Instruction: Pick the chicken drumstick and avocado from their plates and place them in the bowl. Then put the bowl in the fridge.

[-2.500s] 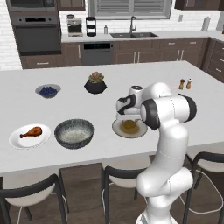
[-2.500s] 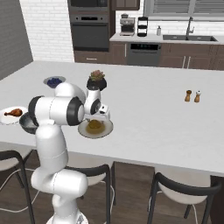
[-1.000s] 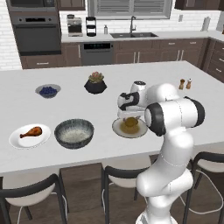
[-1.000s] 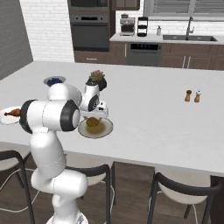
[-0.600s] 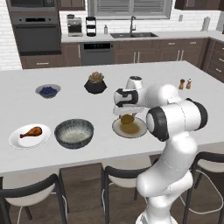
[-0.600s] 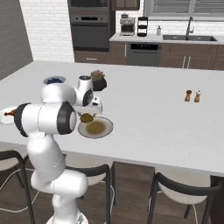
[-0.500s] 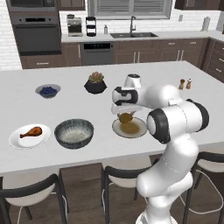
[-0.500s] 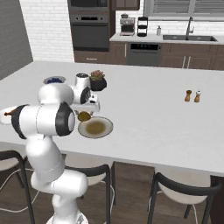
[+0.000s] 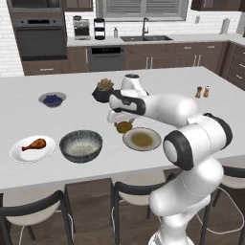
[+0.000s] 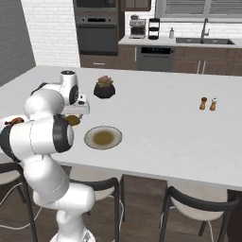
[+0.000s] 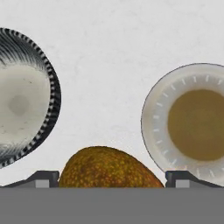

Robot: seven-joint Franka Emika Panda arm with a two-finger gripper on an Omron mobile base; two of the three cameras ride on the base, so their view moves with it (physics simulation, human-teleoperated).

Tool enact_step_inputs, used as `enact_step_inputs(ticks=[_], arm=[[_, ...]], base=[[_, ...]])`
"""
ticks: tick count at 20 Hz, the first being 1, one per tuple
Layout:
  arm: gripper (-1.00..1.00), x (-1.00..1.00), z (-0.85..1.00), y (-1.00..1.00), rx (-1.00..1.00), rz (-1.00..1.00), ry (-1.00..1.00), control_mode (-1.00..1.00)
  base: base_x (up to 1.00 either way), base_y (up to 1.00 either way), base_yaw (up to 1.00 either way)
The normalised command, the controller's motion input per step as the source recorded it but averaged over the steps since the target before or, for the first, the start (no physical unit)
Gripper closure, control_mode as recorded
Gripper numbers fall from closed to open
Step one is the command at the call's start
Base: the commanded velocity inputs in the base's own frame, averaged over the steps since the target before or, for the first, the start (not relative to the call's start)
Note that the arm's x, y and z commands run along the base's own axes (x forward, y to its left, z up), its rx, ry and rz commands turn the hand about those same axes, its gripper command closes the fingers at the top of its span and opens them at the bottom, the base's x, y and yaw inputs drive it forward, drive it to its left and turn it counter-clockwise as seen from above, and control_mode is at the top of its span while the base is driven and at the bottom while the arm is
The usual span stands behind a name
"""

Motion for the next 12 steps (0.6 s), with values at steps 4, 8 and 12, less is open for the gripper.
enact_step_inputs(ticks=[4,8,12], arm=[[1.00,-0.38,0.17,0.70,0.04,0.07,0.00,-1.00],[1.00,0.00,0.02,0.74,0.05,0.12,0.00,-1.00],[1.00,0.09,0.00,0.69,0.02,0.10,0.00,-1.00]], base=[[0.00,0.00,0.00],[0.00,0.00,0.00],[0.00,0.00,0.00]])
